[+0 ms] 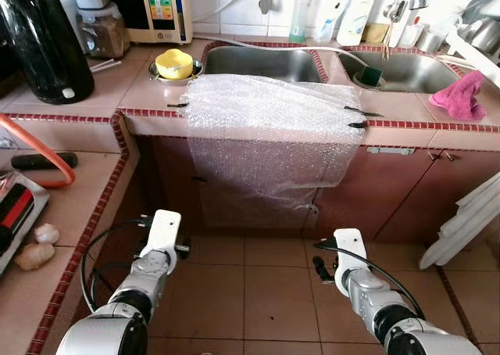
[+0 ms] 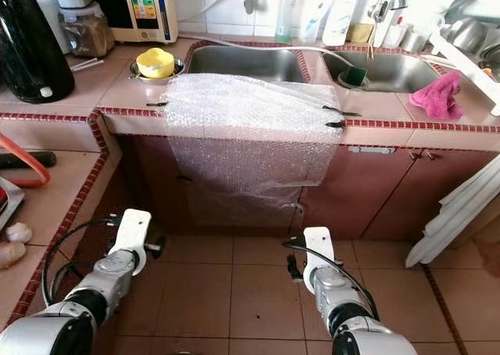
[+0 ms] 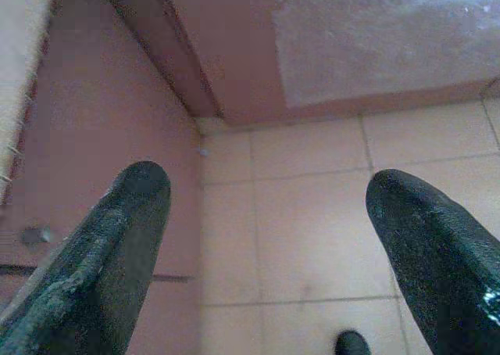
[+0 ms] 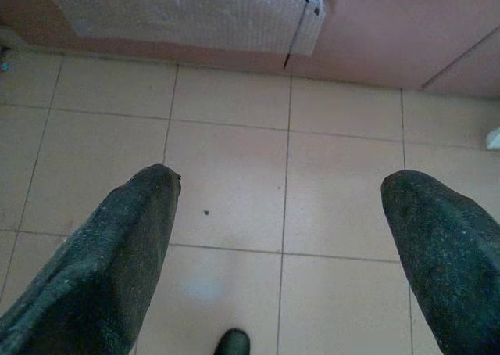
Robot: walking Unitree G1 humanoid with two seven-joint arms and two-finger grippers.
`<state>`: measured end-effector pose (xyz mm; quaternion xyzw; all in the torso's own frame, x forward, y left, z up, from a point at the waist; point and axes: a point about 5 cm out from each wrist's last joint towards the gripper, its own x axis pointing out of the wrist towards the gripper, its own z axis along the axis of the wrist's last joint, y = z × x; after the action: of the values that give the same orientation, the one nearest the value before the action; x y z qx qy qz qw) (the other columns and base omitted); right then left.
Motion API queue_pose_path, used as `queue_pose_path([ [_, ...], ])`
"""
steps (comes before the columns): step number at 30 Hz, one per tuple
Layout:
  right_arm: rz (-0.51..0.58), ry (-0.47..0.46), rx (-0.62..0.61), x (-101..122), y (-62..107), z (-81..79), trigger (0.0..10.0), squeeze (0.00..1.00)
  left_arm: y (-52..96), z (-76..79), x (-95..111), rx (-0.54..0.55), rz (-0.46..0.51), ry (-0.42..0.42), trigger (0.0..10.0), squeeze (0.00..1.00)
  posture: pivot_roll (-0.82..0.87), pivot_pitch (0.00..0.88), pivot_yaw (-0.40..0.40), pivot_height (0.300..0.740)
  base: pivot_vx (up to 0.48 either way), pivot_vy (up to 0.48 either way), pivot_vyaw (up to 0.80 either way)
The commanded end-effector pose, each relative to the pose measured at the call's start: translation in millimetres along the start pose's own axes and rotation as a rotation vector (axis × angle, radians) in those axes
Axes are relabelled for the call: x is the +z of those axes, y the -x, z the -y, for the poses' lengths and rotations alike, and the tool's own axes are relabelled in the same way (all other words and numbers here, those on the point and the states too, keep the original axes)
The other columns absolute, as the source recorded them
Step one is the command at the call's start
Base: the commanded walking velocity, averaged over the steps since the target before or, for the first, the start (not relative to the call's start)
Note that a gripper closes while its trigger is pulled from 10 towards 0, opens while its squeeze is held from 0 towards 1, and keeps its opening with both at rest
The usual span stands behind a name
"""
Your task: Kitchen organization
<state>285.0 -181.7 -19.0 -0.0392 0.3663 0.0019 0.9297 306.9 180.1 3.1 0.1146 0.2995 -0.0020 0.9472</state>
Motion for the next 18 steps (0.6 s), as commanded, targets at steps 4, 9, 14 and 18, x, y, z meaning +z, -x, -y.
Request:
queue_pose_path([
  [4, 0.061, -0.02, -0.055, 17, 0.0, 13.1, 10.0, 0.0, -2.1, -0.2, 19, -0.04, 0.072, 0.019, 10.0, 0.0, 0.05, 0.0, -0.015, 0.74, 0.0, 0.0, 0.0],
  [9, 0.159, -0.097, -0.054, 44, 1.1, 24.6, 10.0, 0.0, -1.9, -7.2, 33, -0.07, 0.153, 0.039, 10.0, 0.0, 0.07, 0.0, -0.016, 0.74, 0.0, 0.0, 0.0],
  [14, 0.315, 0.046, 0.058, 76, 5.6, 22.7, 10.0, 0.0, 4.8, -11.7, 47, -0.098, 0.325, 0.061, 10.0, 0.0, 0.08, 0.0, -0.001, 0.74, 0.0, 0.0, 0.0],
  [18, 0.43, 0.104, 0.14, 92, 12.2, 21.4, 10.0, 0.0, 19.7, -13.7, 53, -0.055, 0.478, 0.056, 10.0, 0.0, 0.07, 0.0, 0.005, 0.74, 0.0, 0.0, 0.0],
])
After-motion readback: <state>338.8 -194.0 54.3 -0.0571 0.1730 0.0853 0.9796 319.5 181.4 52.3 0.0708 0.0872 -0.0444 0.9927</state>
